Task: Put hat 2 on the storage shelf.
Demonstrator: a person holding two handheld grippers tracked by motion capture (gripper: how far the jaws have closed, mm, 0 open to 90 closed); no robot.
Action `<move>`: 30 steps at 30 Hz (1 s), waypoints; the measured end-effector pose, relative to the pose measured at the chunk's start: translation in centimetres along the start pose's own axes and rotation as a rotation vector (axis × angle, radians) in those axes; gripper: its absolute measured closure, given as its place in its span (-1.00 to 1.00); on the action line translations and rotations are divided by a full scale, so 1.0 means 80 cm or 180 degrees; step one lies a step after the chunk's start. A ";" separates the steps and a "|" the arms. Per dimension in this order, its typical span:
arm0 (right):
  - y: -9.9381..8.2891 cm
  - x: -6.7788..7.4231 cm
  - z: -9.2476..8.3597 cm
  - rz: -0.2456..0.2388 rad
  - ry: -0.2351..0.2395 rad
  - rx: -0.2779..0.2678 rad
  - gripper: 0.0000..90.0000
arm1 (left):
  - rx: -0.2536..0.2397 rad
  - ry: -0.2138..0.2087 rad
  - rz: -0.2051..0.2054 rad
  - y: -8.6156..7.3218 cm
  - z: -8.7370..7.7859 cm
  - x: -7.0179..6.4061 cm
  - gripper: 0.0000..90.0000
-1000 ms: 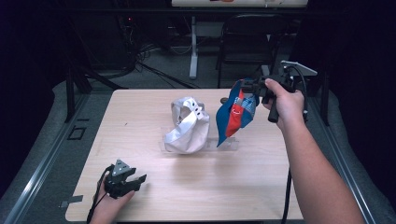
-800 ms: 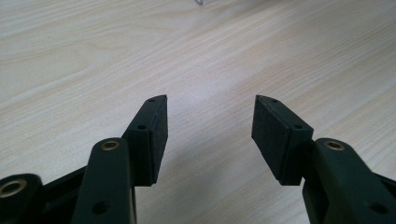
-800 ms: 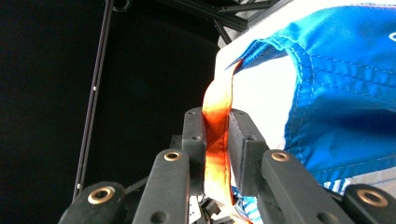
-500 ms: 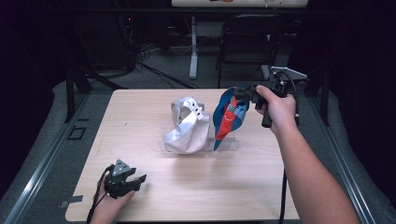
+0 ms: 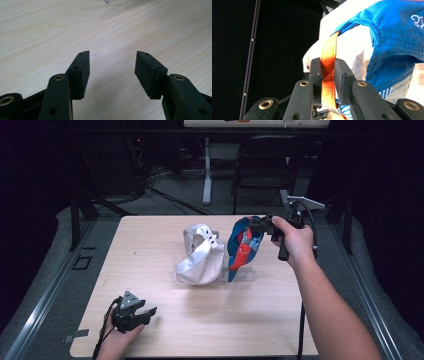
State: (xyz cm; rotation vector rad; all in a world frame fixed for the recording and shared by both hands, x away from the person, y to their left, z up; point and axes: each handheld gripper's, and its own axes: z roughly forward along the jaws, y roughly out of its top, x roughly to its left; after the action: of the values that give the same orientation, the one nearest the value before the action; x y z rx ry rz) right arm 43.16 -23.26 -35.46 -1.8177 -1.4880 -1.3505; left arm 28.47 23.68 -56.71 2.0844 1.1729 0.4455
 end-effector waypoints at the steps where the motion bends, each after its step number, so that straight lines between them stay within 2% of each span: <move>1: 0.000 0.000 0.000 -0.0002 -0.0001 0.0004 0.73 | 0.0000 0.0000 0.0000 0.000 0.000 0.000 0.03; 13: -0.002 0.002 -0.006 -0.0087 -0.0097 -0.0003 0.69 | 0.0003 0.0001 0.0000 0.000 0.000 0.000 0.03; 16: -0.004 0.005 -0.013 -0.0146 -0.0150 -0.0037 0.52 | -0.0001 0.0004 -0.0010 0.000 0.000 0.000 0.03; 18: -0.006 0.007 -0.017 -0.0256 -0.0249 -0.0034 0.51 | -0.0003 0.0004 -0.0011 0.000 0.000 0.000 0.03; 21: -0.009 0.007 -0.024 -0.0339 -0.0336 -0.0058 0.47 | 0.0007 0.0001 -0.0006 0.000 0.000 -0.001 0.03; 30: -0.023 -0.001 -0.039 -0.0481 -0.0455 -0.0084 0.41 | 0.0011 0.0010 0.0008 0.000 0.000 -0.001 0.03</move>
State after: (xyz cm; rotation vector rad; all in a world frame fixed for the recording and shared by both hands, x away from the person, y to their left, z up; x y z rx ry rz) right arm 40.23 -25.22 -34.59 -1.8854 -1.7197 -1.3386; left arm 28.43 23.63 -56.70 2.0890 1.1739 0.4483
